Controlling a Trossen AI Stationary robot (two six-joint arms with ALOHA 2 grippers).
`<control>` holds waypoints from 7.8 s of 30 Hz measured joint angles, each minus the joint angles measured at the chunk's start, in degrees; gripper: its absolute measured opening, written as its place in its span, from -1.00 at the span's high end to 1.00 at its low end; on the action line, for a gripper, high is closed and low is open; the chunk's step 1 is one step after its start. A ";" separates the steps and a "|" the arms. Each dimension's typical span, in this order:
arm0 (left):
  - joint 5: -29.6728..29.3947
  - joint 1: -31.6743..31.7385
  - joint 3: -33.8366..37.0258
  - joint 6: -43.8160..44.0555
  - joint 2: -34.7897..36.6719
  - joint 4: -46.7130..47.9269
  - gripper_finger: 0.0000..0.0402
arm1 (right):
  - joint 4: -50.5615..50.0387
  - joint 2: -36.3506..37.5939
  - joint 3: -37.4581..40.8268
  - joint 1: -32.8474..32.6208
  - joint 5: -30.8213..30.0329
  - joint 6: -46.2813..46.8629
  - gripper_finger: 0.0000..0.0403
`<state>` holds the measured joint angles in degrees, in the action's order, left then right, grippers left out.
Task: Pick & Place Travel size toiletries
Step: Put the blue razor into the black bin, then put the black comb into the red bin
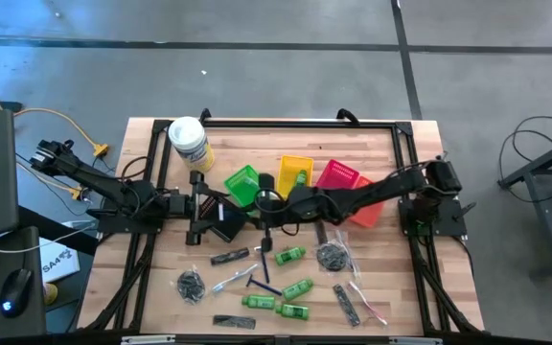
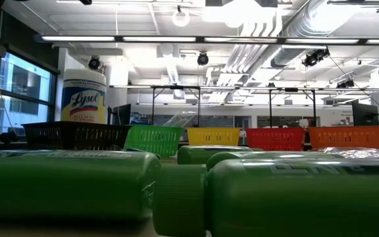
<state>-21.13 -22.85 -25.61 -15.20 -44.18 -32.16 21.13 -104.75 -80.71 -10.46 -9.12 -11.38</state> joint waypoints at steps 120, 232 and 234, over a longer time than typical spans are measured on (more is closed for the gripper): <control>1.27 7.89 -30.34 21.07 -44.11 83.36 0.91 | 12.28 41.59 57.62 -28.91 -35.48 12.71 0.97; 15.65 1.11 14.58 5.71 32.28 38.29 1.00 | 4.75 41.55 57.37 -28.82 -32.36 25.02 0.97; 15.63 1.10 14.58 6.46 32.28 38.32 1.00 | 1.17 41.55 55.53 -28.82 -30.71 28.47 0.97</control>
<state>-5.50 -21.75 -11.03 -8.74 -11.90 6.15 22.29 -63.20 -25.18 -39.28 -39.83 17.09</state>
